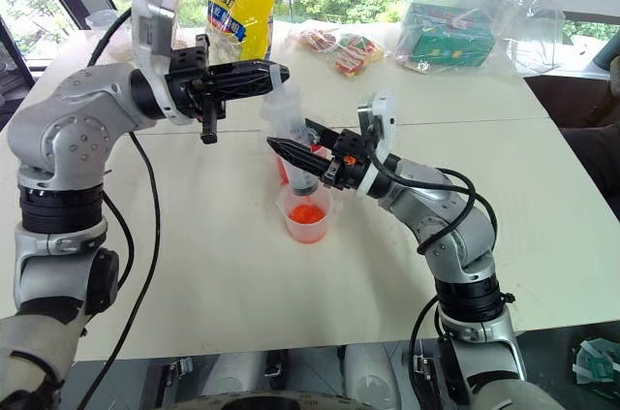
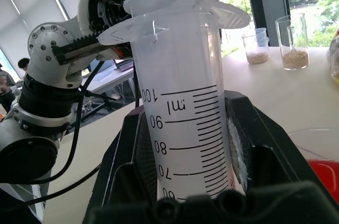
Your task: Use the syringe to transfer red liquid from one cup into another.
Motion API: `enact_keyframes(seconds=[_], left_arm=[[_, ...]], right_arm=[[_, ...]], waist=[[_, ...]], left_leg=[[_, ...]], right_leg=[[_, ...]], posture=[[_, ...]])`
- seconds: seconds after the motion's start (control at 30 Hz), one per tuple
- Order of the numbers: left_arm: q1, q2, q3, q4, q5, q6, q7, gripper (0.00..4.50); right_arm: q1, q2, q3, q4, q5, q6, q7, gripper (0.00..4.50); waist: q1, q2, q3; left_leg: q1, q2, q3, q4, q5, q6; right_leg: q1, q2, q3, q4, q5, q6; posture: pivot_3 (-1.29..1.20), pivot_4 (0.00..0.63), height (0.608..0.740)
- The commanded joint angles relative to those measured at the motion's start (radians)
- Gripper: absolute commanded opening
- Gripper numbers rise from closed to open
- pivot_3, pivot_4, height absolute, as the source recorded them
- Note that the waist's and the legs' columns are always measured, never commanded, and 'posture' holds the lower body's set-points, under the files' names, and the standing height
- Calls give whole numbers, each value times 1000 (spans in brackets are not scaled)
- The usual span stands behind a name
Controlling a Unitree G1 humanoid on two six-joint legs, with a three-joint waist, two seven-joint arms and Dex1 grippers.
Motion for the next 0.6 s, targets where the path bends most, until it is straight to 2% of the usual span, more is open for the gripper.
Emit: enact_keyframes(seconds=[0.03,0.1,0.2,0.43,0.47,0.6], left_arm=[[-1,-14,-85,-38,-14,46,-31,41],[-23,-15,-70,-7,-10,48,-22,41],[-53,-11,-45,46,-1,45,-15,939],[-73,39,10,141,36,-22,-32,4310],[-71,49,17,147,36,-26,-35,4458],[-60,100,59,175,37,-48,-47,4458]], right_arm=[[-78,22,-59,-81,56,-26,-35,1418],[-63,20,-53,-86,59,-20,-37,1418],[-44,14,-43,-90,65,-7,-36,1418],[-30,9,-42,-81,71,7,-37,1418],[-27,8,-44,-81,72,9,-37,1418],[-18,3,-57,-72,81,13,-45,1418]], waist=[[0,0,0],[0,0,0],[1,0,0],[-2,0,0],[-1,0,0],[-1,0,0]], left_leg=[[0,0,0,0,0,0],[0,0,0,0,0,0],[0,0,0,0,0,0],[0,0,0,0,0,0],[0,0,0,0,0,0],[0,0,0,0,0,0]], right_leg=[[0,0,0,0,0,0],[0,0,0,0,0,0],[0,0,0,0,0,0],[0,0,0,0,0,0],[0,0,0,0,0,0],[0,0,0,0,0,0]], posture=[[0,150,740],[0,150,740],[0,150,740],[0,150,740],[0,150,740],[0,150,740]])
